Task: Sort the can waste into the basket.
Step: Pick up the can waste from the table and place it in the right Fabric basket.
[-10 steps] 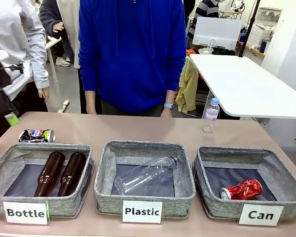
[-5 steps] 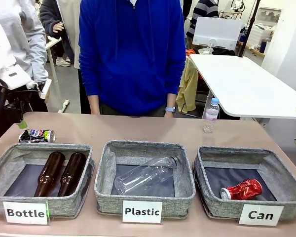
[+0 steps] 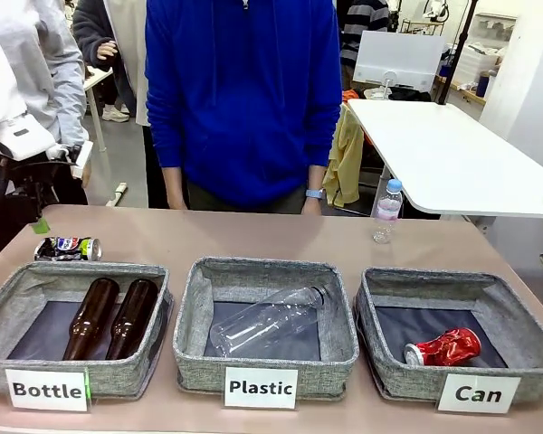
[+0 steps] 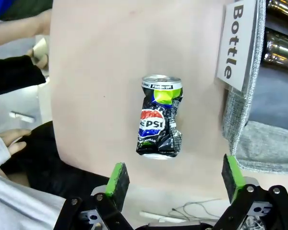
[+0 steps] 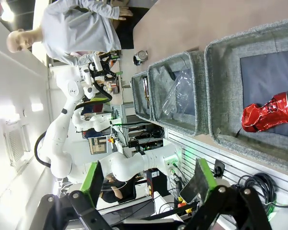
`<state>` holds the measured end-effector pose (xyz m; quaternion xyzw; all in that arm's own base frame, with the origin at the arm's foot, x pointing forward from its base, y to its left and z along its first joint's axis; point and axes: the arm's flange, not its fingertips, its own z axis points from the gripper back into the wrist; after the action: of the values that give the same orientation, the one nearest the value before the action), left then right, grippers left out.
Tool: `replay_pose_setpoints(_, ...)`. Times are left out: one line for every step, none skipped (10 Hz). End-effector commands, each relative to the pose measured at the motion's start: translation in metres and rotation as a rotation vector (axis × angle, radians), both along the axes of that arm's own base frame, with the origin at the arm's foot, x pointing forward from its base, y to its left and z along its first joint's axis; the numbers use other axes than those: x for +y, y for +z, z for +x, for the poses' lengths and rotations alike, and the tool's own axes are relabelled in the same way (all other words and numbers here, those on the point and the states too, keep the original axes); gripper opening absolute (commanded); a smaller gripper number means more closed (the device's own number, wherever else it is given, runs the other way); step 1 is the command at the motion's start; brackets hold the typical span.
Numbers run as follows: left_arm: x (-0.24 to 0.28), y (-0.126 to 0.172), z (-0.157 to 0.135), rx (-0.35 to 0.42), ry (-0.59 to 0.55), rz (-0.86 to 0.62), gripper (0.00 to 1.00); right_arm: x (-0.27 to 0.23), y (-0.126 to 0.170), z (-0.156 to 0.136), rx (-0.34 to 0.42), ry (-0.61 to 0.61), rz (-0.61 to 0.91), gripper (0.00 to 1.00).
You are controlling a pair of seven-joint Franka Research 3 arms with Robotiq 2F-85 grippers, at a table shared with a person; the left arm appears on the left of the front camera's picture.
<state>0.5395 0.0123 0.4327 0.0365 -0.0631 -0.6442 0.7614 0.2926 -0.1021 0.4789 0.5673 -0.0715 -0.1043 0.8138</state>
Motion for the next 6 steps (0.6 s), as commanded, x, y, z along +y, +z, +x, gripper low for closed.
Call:
replay_pose_setpoints(0.006,-0.013,0.008,0.000,-0.017,-0.007,1.00,-0.001,0.001,0.002,-0.017,-0.010,-0.001,1.00)
replay_pose_setpoints(0.007,-0.020,0.015,-0.046,0.030,0.004,1.00,-0.001,0.001,0.002,-0.017,-0.010,-0.001,1.00)
replay_pose_setpoints(0.005,-0.030,0.020,-0.039,-0.020,-0.002,1.00,-0.001,0.001,0.002,-0.017,-0.010,-0.001,1.00)
replay_pose_setpoints(0.003,-0.045,0.026,-0.022,-0.086,-0.024,1.00,-0.001,0.001,0.002,-0.017,-0.010,-0.001,1.00)
replay_pose_setpoints(0.002,-0.059,0.031,-0.007,-0.079,-0.013,1.00,-0.001,0.001,0.002,-0.017,-0.010,-0.001,1.00)
replay_pose_setpoints(0.001,-0.072,0.034,0.014,-0.082,0.015,1.00,-0.001,0.001,0.002,-0.017,-0.010,-0.001,1.00)
